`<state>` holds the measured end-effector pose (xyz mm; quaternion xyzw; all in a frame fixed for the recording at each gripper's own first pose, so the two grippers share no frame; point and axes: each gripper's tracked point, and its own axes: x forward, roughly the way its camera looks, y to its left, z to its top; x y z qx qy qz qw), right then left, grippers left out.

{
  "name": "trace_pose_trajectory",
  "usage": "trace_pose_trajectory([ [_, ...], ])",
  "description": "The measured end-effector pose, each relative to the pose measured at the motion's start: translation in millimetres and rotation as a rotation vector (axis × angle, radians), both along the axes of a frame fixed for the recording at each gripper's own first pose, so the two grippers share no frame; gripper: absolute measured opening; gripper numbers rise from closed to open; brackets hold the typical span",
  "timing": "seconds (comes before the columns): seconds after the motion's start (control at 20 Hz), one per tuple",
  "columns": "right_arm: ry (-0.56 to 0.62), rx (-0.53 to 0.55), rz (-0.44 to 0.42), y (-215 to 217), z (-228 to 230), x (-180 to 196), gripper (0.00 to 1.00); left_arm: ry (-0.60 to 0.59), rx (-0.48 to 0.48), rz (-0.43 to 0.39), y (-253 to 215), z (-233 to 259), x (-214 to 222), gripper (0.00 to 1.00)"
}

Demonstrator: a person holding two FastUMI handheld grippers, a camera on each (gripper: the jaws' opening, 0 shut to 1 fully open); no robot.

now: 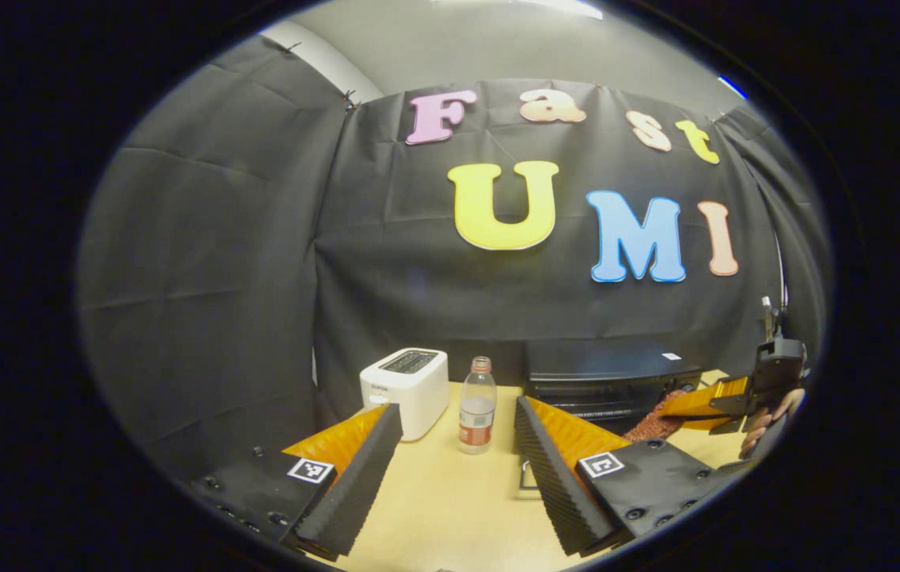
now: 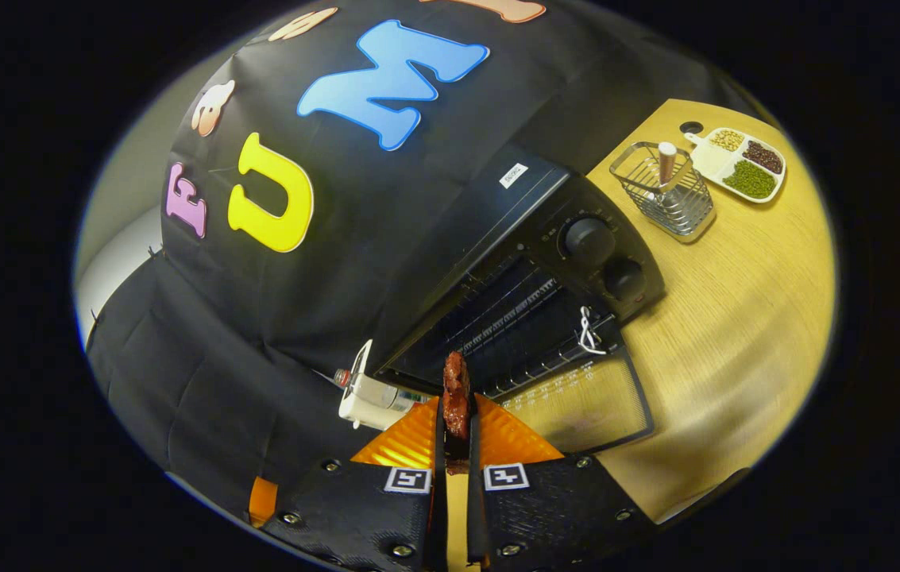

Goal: Open the electric oven with the left hand, put the food in, and close the electric oven.

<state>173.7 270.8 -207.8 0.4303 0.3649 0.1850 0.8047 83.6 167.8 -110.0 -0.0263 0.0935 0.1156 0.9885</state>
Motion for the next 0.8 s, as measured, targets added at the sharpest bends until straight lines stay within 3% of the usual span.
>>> trace_pose_trajectory([
  [0.4,-0.068,0.057,-0.088,29,-17,61,0.1,0.037,0.007,0.04,30,-11,4,0.96],
  [0.75,-0.08,0.034,-0.146,37,-45,99,0.1,0.084,0.023,0.026,32,-25,13,0.96],
  [0.8,-0.074,0.023,-0.151,37,-50,102,0.1,0.089,0.022,0.023,32,-27,13,1.0],
])
